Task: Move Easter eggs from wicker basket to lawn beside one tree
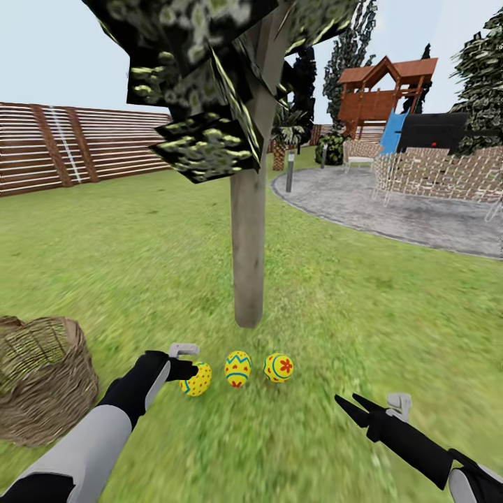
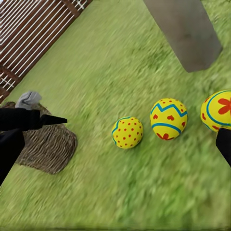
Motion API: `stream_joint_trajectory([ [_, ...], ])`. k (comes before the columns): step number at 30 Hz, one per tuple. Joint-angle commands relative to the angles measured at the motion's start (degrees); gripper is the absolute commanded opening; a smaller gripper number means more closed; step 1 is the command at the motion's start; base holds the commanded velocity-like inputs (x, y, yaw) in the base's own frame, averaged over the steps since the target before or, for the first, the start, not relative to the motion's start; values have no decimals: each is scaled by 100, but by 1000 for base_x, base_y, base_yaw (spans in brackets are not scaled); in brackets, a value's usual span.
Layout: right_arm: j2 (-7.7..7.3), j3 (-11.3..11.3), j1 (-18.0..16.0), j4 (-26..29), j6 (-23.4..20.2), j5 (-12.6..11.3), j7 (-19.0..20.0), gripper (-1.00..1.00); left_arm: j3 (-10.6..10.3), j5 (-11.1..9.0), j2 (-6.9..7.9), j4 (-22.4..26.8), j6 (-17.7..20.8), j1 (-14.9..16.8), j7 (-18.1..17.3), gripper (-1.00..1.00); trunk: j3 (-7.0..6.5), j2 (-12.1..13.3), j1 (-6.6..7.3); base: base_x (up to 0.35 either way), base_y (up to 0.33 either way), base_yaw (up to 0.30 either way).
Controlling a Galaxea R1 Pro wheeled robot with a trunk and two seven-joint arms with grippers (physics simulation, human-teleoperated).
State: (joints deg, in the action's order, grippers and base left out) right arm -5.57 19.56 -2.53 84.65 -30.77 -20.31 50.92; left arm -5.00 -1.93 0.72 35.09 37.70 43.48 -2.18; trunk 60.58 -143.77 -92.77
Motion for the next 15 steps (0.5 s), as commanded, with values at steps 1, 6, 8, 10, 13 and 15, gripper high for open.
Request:
stream_joint_trajectory([
  [1,1,4,-3,0,-43,-35,6,100,-28,-18,7,8,26,2,-1,100,-18,0,7,-307,0,0],
  [6,0,4,-3,-1,-43,-34,6,100,-27,-18,4,7,28,2,-2,100,-129,6,20,-295,0,0],
  [8,-1,4,-5,-1,-43,-34,1,100,-27,-22,1,7,33,2,1,100,-173,9,25,-155,0,0],
  [10,1,4,-4,-1,-43,-34,0,100,-27,-24,0,7,45,2,3,100,-217,12,30,-87,0,0],
  [13,2,4,-3,-1,-43,-34,-2,100,-27,-24,-1,7,63,2,6,100,-284,16,38,-40,0,0],
  [15,3,4,-4,-1,-43,-31,-3,100,-27,-21,-1,5,74,2,6,100,-328,18,43,-27,0,0],
])
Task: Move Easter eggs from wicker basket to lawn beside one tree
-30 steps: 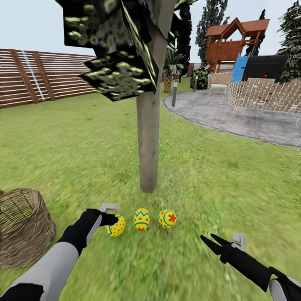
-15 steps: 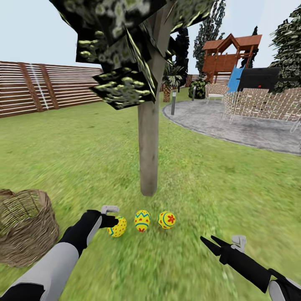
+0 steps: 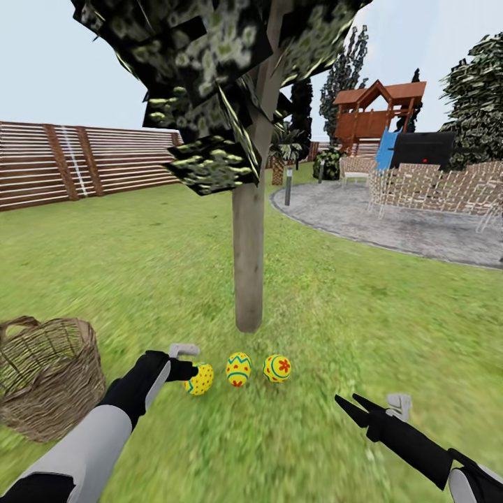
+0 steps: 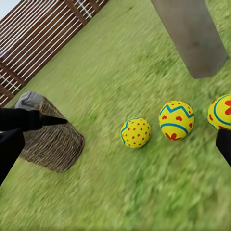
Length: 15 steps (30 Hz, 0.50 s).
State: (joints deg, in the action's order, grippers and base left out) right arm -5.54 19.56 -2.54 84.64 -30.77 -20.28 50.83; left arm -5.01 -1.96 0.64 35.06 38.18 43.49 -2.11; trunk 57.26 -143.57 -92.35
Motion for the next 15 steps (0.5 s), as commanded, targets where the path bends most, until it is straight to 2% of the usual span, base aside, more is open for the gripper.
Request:
stream_joint_trajectory([
  [1,0,4,-3,0,-43,-32,7,100,-27,-17,7,6,31,2,-1,100,-17,-1,4,-57,0,0],
  [4,0,4,-2,0,-43,-25,6,100,-27,-16,8,8,45,2,0,100,-84,3,12,-170,0,0],
  [12,0,4,-3,0,-41,-20,6,100,-27,-19,13,9,79,2,0,100,-261,14,32,-290,0,0],
  [15,0,4,-2,0,-40,-20,6,100,-22,-22,14,6,82,2,0,100,-327,18,40,-145,0,0],
])
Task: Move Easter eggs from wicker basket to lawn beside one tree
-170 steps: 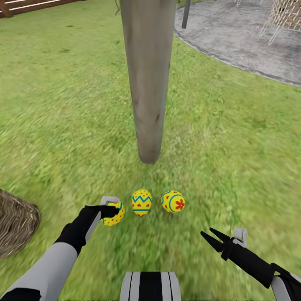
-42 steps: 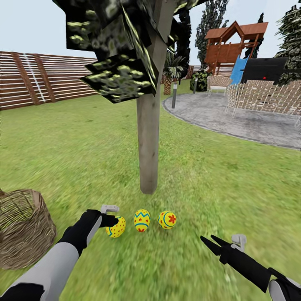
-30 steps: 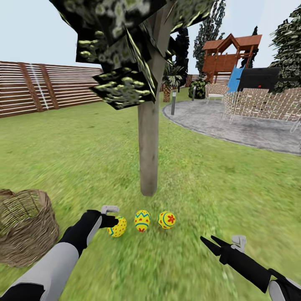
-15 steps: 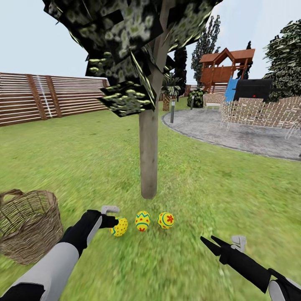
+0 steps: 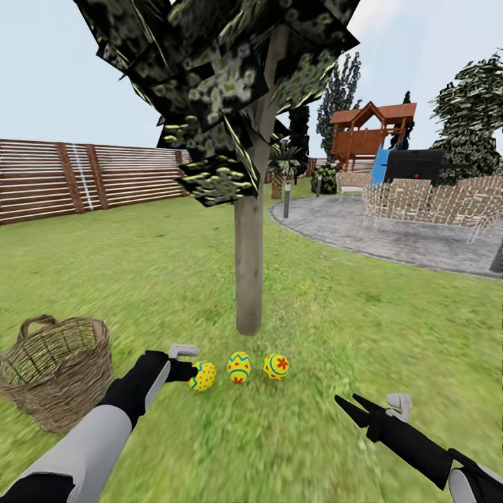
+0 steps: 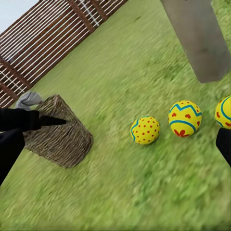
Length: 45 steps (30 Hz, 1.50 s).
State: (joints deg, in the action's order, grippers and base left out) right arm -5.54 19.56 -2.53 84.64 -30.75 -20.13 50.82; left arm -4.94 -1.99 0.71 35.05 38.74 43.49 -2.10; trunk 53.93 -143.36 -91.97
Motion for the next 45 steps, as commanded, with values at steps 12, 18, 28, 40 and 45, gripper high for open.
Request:
stream_joint_trajectory([
  [12,8,4,-5,0,-39,-33,7,100,-25,-20,8,4,35,2,-3,100,-256,60,56,-22,0,0],
  [18,9,4,-3,0,-37,-33,7,100,-25,-22,6,2,36,2,-8,100,-363,300,188,-169,0,0],
  [28,24,12,-6,0,-37,-31,4,100,-23,-47,4,16,234,2,-10,100,-543,701,407,-102,0,0],
  [40,25,14,-5,-7,-37,-35,5,100,-20,-48,-1,19,278,2,-9,100,-758,1183,671,-257,0,0],
  [45,26,10,-4,-8,-37,-35,0,100,-18,-59,-1,19,368,2,-4,100,-848,1383,781,-90,0,0],
])
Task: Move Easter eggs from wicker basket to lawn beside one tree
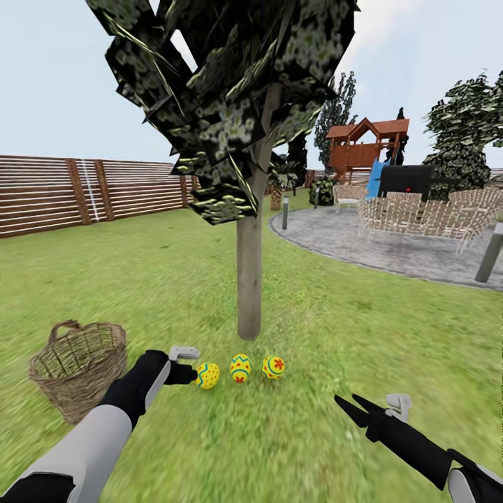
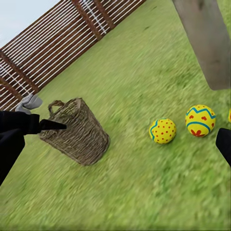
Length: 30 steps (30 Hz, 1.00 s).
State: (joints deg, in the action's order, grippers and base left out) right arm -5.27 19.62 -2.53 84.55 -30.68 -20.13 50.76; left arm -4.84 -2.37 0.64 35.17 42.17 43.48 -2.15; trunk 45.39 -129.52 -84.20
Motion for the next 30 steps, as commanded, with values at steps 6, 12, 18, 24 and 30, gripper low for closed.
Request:
stream_joint_trajectory([
  [6,2,-1,-7,-28,-43,-34,-21,100,-29,-12,7,7,64,2,3,100,-102,239,135,-268,0,0],
  [12,5,-32,-10,-41,-50,-43,-264,100,-26,-21,7,8,111,2,4,100,-210,480,267,-76,0,0],
  [18,8,-46,-11,-44,-44,-43,-297,100,-28,-16,7,2,151,2,4,100,-317,720,399,-14,0,0],
  [24,7,-56,-11,-42,-43,-42,-302,100,-26,-8,7,-1,237,2,6,100,-425,961,530,-2,0,0],
  [30,2,-55,-11,-42,-43,-36,-303,100,-26,-7,7,-18,383,2,11,100,-533,1202,662,0,0,0],
])
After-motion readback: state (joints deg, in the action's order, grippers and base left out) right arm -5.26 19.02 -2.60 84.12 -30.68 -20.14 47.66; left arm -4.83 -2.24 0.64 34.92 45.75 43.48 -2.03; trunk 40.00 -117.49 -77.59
